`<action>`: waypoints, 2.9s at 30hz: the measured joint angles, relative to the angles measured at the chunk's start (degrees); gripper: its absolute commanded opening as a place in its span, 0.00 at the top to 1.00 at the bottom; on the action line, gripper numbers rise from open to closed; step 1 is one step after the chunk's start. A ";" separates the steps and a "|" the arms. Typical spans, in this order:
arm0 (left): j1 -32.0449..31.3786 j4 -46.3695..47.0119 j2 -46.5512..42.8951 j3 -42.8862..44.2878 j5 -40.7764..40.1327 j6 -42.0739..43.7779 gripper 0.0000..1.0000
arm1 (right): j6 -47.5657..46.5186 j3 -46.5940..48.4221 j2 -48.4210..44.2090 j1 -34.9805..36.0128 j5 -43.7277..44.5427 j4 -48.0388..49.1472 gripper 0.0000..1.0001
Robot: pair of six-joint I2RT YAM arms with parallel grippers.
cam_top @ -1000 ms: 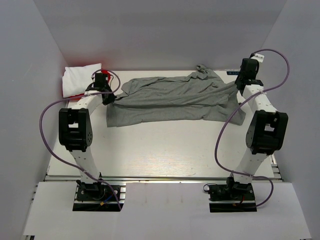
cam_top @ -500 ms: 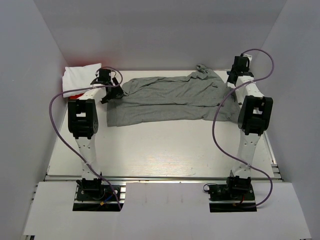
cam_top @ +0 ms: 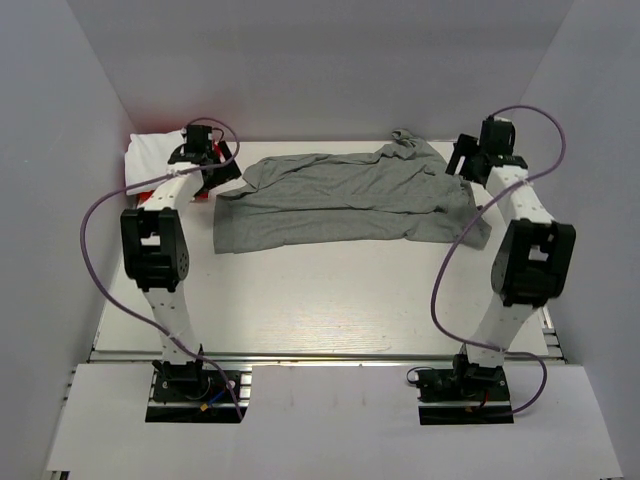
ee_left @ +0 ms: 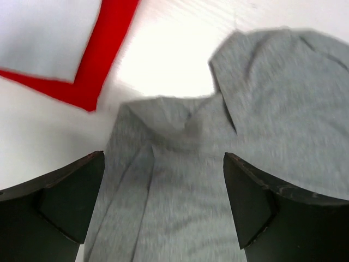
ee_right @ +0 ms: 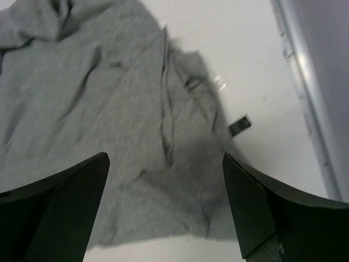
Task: Fold and stack the t-shirts
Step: Fold the flattened tshirt in 1/3 of the way
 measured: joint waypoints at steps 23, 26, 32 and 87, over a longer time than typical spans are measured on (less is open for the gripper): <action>-1.03 16.55 -14.47 -36.79 21.70 -1.03 0.00 | 11.54 -31.87 -8.83 -2.08 -11.93 4.59 0.10; -1.16 15.87 -20.09 -43.08 21.29 -2.05 0.00 | 13.57 -39.65 -15.67 -2.97 -11.82 5.29 0.10; -1.22 8.85 -30.21 -51.76 17.55 -4.85 0.00 | 16.81 -54.58 -32.13 -3.72 -9.31 3.89 0.10; -12.46 1.70 -16.90 -26.64 -11.80 12.70 0.01 | 10.84 -40.13 -32.76 -4.02 -9.07 -8.24 0.10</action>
